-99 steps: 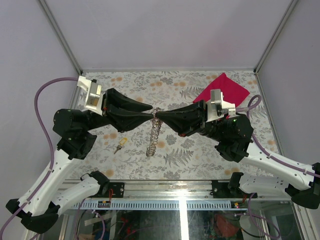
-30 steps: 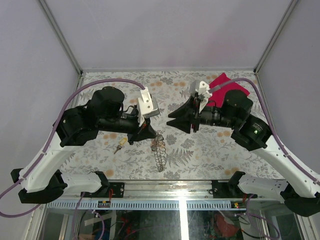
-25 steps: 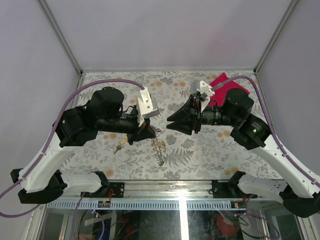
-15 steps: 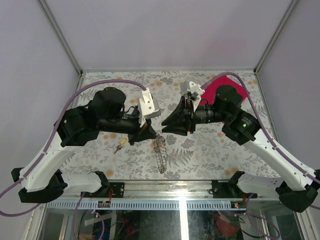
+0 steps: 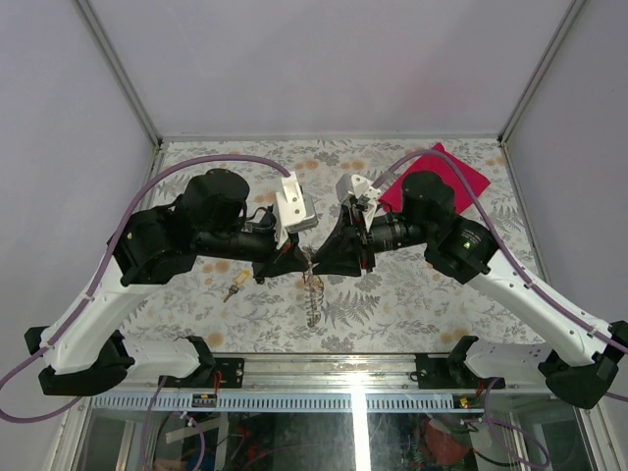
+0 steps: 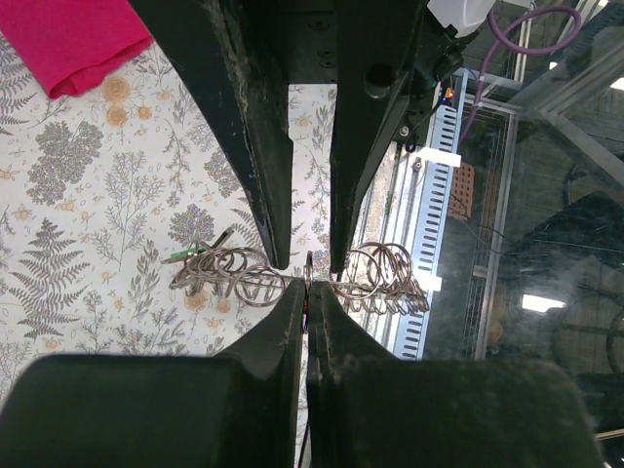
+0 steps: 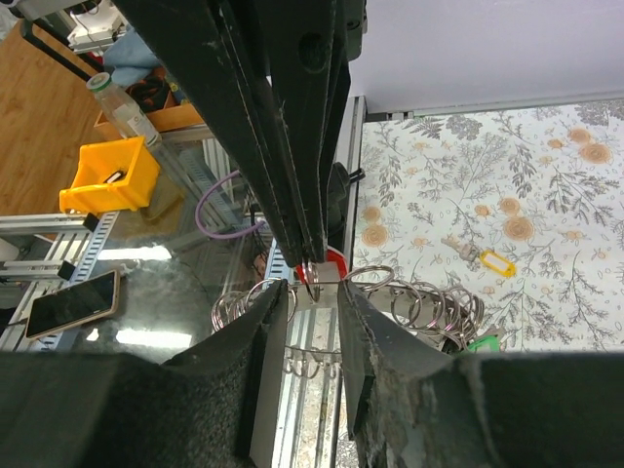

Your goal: Put the keys on the keyring

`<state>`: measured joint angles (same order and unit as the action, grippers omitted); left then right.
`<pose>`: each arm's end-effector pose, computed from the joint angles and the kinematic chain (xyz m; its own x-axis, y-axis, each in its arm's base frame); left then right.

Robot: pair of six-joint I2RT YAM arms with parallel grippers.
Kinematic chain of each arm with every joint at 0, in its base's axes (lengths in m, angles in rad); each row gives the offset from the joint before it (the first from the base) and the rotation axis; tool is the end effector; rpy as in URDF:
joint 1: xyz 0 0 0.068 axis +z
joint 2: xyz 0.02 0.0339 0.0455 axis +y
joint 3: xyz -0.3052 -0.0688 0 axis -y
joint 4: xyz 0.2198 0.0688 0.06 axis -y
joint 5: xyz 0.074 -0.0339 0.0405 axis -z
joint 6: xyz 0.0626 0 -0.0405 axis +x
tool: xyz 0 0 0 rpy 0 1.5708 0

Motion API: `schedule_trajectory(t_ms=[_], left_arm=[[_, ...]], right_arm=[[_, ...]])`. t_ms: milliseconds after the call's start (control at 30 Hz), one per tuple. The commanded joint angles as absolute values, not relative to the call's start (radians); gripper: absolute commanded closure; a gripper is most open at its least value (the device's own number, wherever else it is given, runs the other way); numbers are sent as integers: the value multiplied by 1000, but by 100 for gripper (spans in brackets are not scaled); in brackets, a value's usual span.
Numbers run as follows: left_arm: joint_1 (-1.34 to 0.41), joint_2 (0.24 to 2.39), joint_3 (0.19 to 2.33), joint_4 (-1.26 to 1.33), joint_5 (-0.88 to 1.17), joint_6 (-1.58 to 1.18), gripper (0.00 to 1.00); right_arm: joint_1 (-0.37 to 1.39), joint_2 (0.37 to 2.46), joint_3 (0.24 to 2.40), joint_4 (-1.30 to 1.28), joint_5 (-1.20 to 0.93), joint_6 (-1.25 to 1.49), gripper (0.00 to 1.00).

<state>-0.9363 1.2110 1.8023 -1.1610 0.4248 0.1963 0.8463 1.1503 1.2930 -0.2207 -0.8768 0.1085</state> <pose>0.0811 -0.1538 0.5008 -0.1303 0.4769 -0.8692 0.9838 0.1709 -0.0538 0.1085 0.1952 0.4739 -0.1582 -0.0742 -0.9846 -0.9755 -0.1428 0.1675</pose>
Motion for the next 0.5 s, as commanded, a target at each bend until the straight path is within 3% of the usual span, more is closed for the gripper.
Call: schedule_trajectory(t_ms=[0, 300, 467], left_arm=[[-947, 1207, 1841, -1134, 425, 207, 100], [-955, 1209, 1841, -1134, 434, 204, 100], [-959, 1207, 1841, -1135, 429, 201, 100]], right_arm=[[862, 1159, 1346, -220, -884, 83, 68], [887, 1171, 1353, -190, -880, 87, 72], [895, 1166, 1352, -196, -871, 80, 96]])
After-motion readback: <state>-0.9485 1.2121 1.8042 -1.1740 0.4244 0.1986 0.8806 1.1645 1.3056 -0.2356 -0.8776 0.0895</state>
